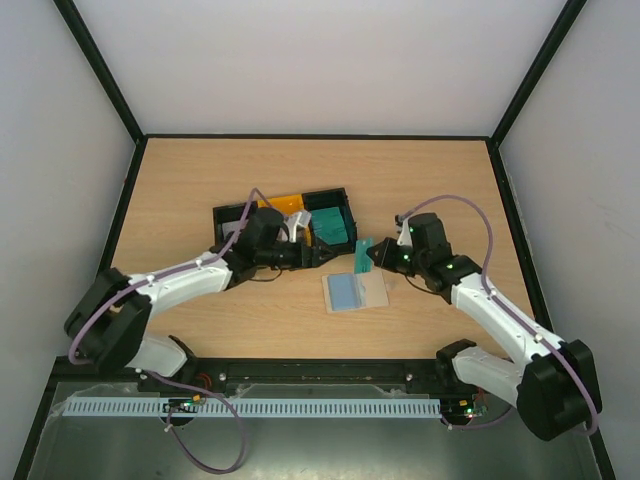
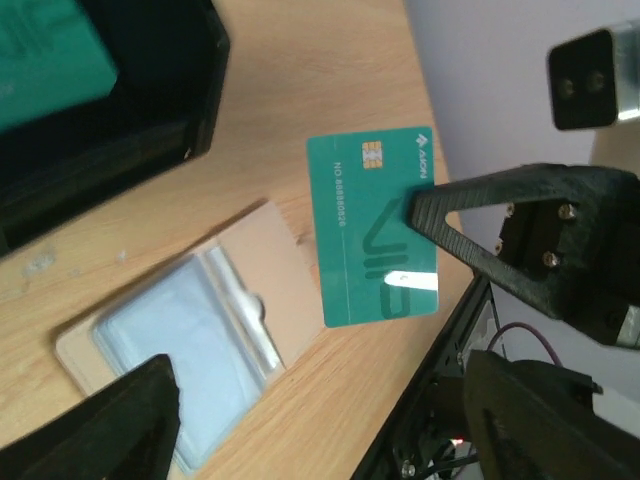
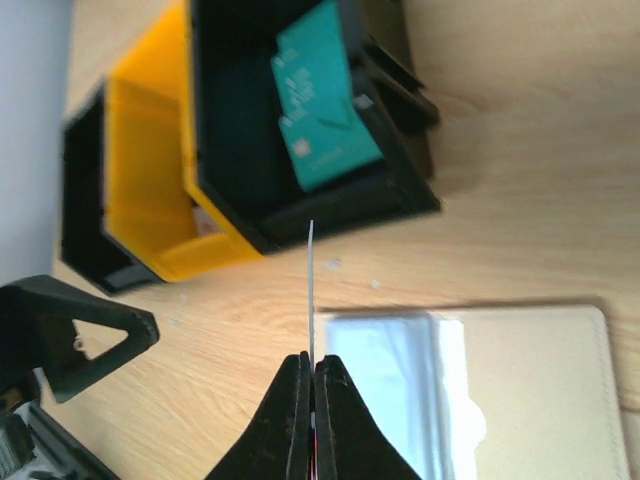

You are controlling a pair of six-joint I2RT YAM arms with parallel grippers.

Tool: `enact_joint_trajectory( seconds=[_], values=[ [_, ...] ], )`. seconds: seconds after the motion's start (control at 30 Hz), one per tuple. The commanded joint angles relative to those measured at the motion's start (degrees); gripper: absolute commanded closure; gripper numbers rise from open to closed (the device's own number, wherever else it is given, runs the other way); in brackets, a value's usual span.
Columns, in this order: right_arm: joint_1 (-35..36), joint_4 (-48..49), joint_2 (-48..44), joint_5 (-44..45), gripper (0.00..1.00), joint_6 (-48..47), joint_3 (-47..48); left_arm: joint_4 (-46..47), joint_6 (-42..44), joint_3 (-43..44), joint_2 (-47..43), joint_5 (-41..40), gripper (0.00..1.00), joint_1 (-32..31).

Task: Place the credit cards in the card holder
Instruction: Pick up the credit card from the storage box, then insert the credit card into the card holder.

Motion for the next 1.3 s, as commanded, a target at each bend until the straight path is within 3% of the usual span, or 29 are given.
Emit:
enact_joint_trajectory(
  seconds=[0.0,0.13,0.33,0.53,0.9,1.03,1.27],
  values=[
    [-0.28,-2.08,2.7,1.15,0.98,-2.09,-3.65,0.57,1.87,-0.02,5.36,-0.98,0.27,-1.15],
    [-0.28,2.54,4.21,0.1,0.98,-2.24,-7.32,-2.21,4.35,2.28,9.25,-2.1,0.45,-2.86],
    [-0.28,9.73,7.41,-2.0,0.98,-1.36,-11.46,-6.92,7.72,3.82,13.19,-6.29,0.56,-4.53],
    [-0.28,16.79,11.1,-7.64,0.98,0.24,-14.46,-9.2,8.87,4.68,16.62,-5.2,0.67,-4.63],
    [-0.28,26.74,15.03,-11.62,0.98,4.7,-19.1,-11.67,9.24,2.34,17.44,-8.28,0.76,-4.72],
    [-0.28,31.98,16.31,-13.93,0.98,8.22,-20.67,-12.55,9.05,1.72,17.76,-9.65,0.84,-4.72],
    [-0.28,37.36,14.85,-14.39,0.98,10.6,-22.46,-13.66,9.22,1.37,17.79,-12.29,0.88,-5.16]
  ],
)
